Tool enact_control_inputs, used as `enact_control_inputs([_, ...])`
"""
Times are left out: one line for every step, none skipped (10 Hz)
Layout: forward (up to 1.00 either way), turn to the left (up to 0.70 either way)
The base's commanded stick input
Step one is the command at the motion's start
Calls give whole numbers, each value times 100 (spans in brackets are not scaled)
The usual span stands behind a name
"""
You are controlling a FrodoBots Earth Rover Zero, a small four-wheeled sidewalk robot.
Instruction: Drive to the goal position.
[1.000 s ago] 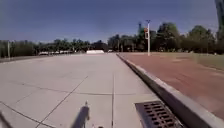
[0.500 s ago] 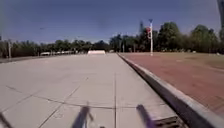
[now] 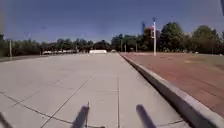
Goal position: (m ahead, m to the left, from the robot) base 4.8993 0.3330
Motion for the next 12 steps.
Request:
enact_control_inputs([70,-12])
enact_control_inputs([70,-34])
enact_control_inputs([70,-23])
enact_control_inputs([70,-10])
enact_control_inputs([70,0])
enact_control_inputs([70,0])
enact_control_inputs([70,0])
enact_control_inputs([70,0])
enact_control_inputs([70,0])
enact_control_inputs([70,0])
enact_control_inputs([70,0])
enact_control_inputs([70,0])
